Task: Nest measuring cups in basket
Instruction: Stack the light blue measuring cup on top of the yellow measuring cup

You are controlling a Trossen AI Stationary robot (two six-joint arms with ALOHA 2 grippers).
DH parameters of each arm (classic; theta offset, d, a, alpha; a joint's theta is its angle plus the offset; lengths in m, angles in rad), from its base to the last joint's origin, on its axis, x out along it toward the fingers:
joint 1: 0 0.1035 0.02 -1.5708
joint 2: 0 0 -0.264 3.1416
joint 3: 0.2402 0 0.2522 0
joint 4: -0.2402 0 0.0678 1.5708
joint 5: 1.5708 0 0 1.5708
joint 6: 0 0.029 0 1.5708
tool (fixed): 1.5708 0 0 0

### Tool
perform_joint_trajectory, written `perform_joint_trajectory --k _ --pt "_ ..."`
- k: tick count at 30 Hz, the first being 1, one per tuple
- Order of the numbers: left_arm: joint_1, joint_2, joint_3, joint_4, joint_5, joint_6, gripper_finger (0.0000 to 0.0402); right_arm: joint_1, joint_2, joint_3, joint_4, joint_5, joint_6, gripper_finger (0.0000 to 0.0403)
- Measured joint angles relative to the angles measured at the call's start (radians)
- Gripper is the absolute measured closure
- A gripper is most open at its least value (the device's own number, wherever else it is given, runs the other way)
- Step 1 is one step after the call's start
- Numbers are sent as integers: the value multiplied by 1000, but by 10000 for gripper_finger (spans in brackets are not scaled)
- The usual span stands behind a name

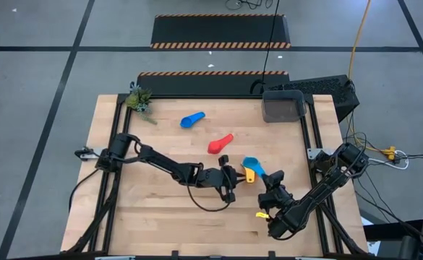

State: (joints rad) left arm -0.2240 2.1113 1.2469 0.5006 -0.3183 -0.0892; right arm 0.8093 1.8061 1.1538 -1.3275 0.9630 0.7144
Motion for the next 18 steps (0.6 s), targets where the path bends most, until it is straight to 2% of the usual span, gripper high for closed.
perform_joint_trajectory --k 12,18 --pt "0 29 2 37 15 -12 332 0 0 0 19 -66 2 364" --pt "0 32 2 44 15 -21 332 0 0 0 79 -95 -28 333"
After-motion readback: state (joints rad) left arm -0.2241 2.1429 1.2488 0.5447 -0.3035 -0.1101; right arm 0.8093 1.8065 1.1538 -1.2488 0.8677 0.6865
